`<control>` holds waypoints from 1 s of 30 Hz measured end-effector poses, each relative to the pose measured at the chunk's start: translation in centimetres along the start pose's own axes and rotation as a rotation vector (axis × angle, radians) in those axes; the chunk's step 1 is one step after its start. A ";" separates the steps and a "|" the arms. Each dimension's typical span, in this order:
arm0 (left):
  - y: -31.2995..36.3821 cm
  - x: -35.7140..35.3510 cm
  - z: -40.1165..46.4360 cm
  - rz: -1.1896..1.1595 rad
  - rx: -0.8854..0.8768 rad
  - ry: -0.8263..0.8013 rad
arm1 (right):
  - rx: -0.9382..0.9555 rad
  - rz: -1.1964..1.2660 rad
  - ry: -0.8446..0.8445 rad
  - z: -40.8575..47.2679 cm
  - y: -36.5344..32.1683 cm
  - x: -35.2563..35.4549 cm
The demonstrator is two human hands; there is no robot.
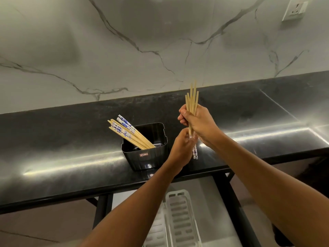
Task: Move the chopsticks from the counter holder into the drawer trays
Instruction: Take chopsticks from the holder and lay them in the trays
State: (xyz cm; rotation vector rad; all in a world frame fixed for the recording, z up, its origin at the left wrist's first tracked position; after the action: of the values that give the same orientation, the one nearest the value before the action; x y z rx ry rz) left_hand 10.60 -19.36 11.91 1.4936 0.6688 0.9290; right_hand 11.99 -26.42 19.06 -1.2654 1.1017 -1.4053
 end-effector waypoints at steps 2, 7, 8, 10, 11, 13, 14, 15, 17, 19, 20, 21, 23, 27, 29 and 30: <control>-0.2 0.2 0.4 0.008 -0.062 0.003 | -0.002 0.030 -0.019 0.3 1.1 0.4; -2.5 0.5 1.2 0.064 -0.082 0.058 | 0.002 0.147 -0.019 0.6 3.7 0.7; -2.9 0.4 1.2 0.037 -0.089 0.066 | 0.006 0.167 -0.006 0.4 4.2 0.7; -3.7 0.2 1.2 -0.024 -0.094 0.087 | 0.019 0.193 0.006 0.1 5.3 0.5; -4.2 0.1 1.2 -0.039 -0.091 0.096 | 0.024 0.198 0.004 -0.1 5.8 0.3; -5.3 -0.1 1.1 -0.040 -0.068 0.098 | 0.024 0.208 -0.010 -0.4 6.6 -0.2; -5.8 -0.3 1.1 -0.024 -0.050 0.096 | 0.023 0.210 -0.015 -0.5 6.9 -0.4; -6.1 -0.3 1.1 -0.006 -0.036 0.098 | 0.024 0.208 -0.017 -0.5 7.0 -0.5; -6.2 -0.1 1.1 -0.003 -0.035 0.117 | 0.036 0.196 -0.015 -0.4 6.8 -0.5; -6.0 0.1 1.1 0.000 -0.049 0.140 | 0.057 0.176 -0.009 -0.4 6.5 -0.5; -6.0 0.0 1.1 0.003 -0.043 0.148 | 0.065 0.151 -0.009 -0.5 6.5 -0.6; -6.4 0.0 1.1 0.013 -0.020 0.157 | 0.070 0.117 -0.012 -0.6 6.7 -0.8; -7.3 -0.1 1.1 0.056 0.041 0.186 | 0.070 0.061 -0.016 -0.8 7.1 -1.4; -7.8 -0.1 0.9 0.064 0.047 0.224 | 0.070 0.081 0.010 -0.9 7.4 -1.6; -7.7 -0.2 0.8 0.056 0.015 0.241 | 0.077 0.085 0.014 -0.8 7.5 -1.7; -8.0 -0.3 0.7 0.047 0.018 0.244 | 0.072 0.085 0.014 -0.8 7.7 -1.8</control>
State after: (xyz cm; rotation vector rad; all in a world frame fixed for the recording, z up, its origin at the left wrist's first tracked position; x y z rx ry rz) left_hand 11.89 -18.83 4.02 1.4296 0.8230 1.1557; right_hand 11.74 -25.95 11.14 -1.1456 1.0921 -1.3794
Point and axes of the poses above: each hand's wrist, its own z-axis towards the middle knuckle, its own x-axis out of the back of the hand, y = z × x, the point moved 8 cm from there along z, towards the middle knuckle, and after that the axes turned 9 degrees about -y, right-handed, at the moved point
